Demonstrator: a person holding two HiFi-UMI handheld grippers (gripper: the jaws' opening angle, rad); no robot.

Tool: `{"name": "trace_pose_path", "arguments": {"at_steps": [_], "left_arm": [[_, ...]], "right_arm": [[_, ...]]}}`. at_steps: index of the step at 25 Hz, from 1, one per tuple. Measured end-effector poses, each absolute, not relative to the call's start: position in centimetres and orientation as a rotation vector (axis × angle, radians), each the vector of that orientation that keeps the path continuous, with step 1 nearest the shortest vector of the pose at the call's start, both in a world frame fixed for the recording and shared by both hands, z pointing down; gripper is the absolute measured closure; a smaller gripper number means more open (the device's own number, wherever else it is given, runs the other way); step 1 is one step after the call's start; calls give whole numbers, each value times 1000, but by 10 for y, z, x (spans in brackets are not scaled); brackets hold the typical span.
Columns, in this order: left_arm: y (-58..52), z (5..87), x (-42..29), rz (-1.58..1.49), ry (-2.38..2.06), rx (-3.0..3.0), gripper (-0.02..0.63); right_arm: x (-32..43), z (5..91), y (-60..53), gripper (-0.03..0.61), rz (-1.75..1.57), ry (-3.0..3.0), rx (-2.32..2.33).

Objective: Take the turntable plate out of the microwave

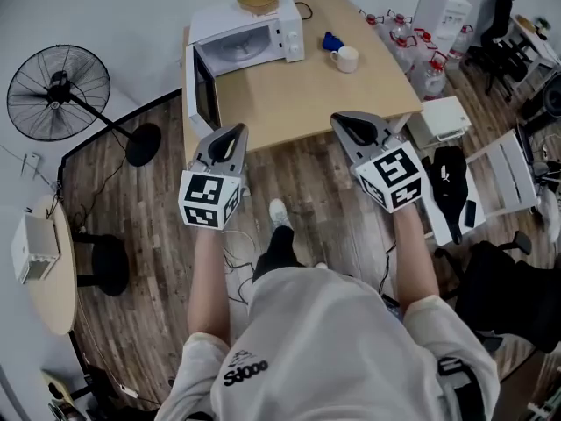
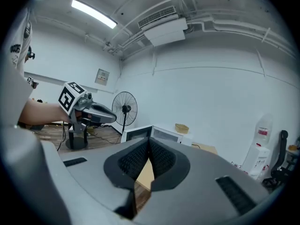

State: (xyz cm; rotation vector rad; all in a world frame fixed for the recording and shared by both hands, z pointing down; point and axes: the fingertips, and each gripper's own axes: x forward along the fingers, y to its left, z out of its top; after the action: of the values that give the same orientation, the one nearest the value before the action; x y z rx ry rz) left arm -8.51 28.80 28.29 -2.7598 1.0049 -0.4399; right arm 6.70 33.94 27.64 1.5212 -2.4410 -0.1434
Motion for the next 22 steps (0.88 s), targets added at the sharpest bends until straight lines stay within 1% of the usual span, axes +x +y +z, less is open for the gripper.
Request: {"name": "trace_pose_path", "arguments": {"at_steps": [5,13,18,22], "left_arm": [[220,294,-65,-419,981,-2761,595],[63,276,-27,-317,989,-2790,595],[-17,267,-12,-305,964,-2788,595],[-71,286,-8,-331,977,-2828,595]], "right_arm": [[86,283,275,572,-146,-2424,1559],[124,255,132,572,-190,-2326,1618],[124,247,43,572,-213,-2313,1616],[117,254,-11,572,-165,-2355,1592]]}}
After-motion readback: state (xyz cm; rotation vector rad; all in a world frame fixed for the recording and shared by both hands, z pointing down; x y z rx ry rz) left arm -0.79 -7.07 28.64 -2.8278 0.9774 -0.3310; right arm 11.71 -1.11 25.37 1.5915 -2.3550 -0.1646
